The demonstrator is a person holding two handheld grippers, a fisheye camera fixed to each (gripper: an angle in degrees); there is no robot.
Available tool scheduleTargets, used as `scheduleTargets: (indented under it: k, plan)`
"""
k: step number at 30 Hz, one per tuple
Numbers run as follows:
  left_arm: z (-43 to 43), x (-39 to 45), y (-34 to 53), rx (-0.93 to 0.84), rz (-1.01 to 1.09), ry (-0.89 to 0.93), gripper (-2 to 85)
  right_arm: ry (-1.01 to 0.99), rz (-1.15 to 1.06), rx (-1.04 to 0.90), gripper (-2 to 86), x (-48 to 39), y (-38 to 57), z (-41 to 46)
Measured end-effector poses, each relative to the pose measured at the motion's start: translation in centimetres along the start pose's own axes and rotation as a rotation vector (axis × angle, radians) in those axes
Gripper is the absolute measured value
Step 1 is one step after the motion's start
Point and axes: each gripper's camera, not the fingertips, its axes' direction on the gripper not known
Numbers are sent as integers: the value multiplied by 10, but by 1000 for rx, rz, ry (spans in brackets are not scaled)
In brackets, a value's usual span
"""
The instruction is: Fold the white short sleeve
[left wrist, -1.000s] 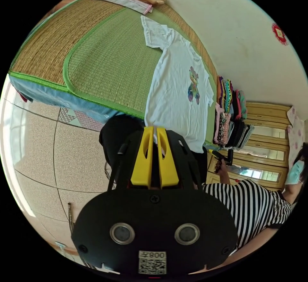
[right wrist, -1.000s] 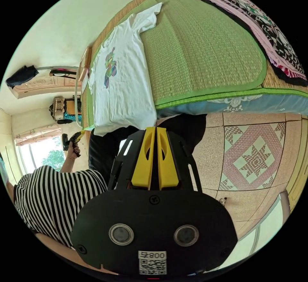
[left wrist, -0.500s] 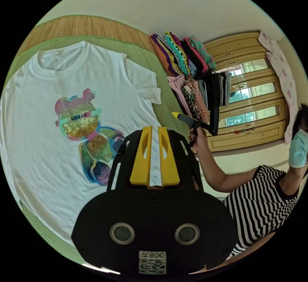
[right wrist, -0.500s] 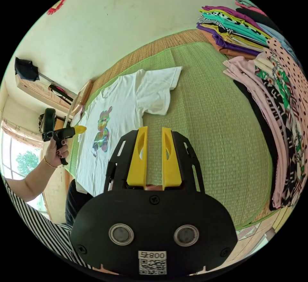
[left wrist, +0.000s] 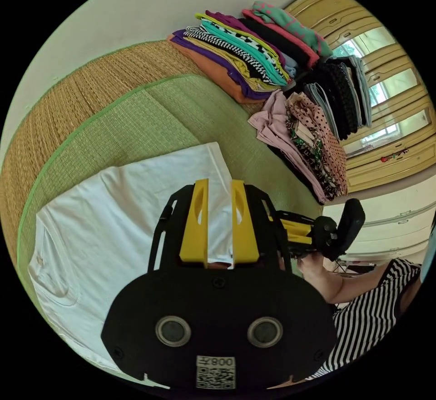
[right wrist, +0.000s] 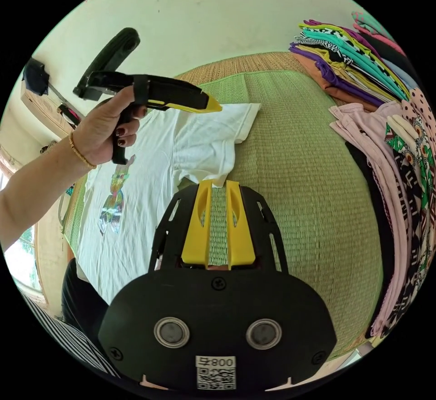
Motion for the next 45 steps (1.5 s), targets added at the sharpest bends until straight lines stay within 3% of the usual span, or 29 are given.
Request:
scheduleTargets:
  k: [8, 15, 22, 31, 36, 45]
  plan:
    - [42, 26, -106, -84, 63, -167, 103, -68, -4, -5, 50, 6, -10, 1]
    - [60, 40, -155, -110, 105, -388, 36, -27, -7, -8, 28, 4, -23, 4]
    - [34, 10, -181, -37, 20, -231, 22, -83, 25, 20, 18, 15, -35, 1]
    - [-42, -64, -165, 213, -114, 95, 20, -219, -88, 172, 14, 11, -47, -26]
    - [-73, -115, -130, 293, -207, 168, 23, -301, -235, 113, 14, -9, -62, -17]
    - [-74, -202, -77, 287, -457, 230, 57, -325, -350, -99, 16, -32, -84, 17]
